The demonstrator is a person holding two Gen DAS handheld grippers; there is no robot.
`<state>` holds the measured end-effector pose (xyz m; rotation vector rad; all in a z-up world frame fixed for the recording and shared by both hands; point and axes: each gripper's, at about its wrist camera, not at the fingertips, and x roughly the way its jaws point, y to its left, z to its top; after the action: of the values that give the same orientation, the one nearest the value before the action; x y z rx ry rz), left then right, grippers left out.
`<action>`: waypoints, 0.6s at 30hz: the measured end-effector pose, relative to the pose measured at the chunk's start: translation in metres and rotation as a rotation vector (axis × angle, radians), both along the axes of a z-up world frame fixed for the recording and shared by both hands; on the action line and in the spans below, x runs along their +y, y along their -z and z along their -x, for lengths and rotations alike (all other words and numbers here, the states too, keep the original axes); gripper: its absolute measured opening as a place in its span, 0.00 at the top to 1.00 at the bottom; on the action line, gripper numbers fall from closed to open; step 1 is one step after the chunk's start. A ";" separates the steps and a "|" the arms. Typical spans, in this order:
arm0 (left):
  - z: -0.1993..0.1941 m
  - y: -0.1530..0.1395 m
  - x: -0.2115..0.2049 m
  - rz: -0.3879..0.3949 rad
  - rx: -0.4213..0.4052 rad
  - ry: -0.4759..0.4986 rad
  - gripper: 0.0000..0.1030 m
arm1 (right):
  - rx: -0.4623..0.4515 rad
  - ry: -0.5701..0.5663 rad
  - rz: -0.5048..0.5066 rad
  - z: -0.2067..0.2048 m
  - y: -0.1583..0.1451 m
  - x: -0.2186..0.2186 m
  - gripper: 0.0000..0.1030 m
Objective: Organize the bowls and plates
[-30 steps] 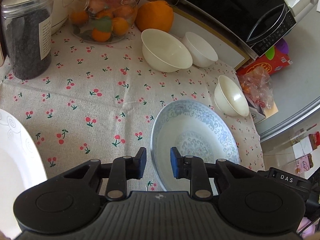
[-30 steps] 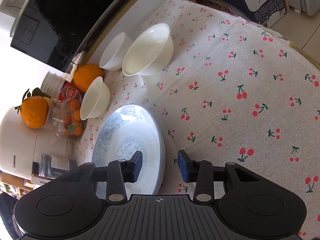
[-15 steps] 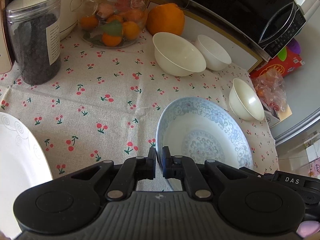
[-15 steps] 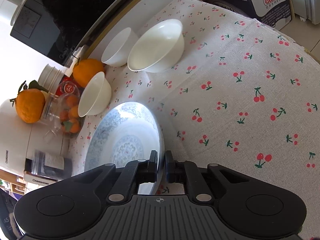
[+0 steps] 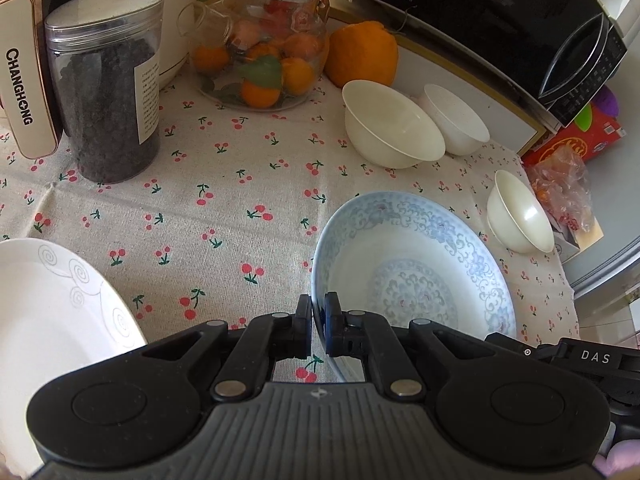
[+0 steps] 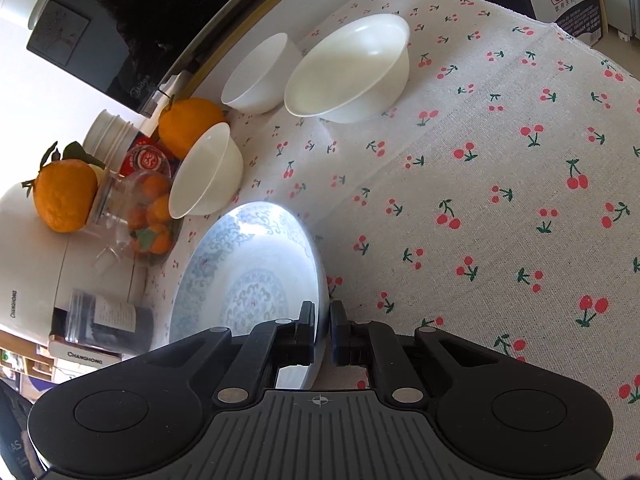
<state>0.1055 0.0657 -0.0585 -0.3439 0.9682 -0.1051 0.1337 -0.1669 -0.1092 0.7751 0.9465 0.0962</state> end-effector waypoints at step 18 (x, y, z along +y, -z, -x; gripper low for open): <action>0.008 -0.013 -0.010 -0.135 -0.012 0.066 0.25 | 0.032 -0.046 0.048 0.014 -0.017 -0.009 0.27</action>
<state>0.0973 0.0562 -0.0452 -0.1874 0.9700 -0.1012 0.1199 -0.1756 -0.0923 0.7126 0.9939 0.1008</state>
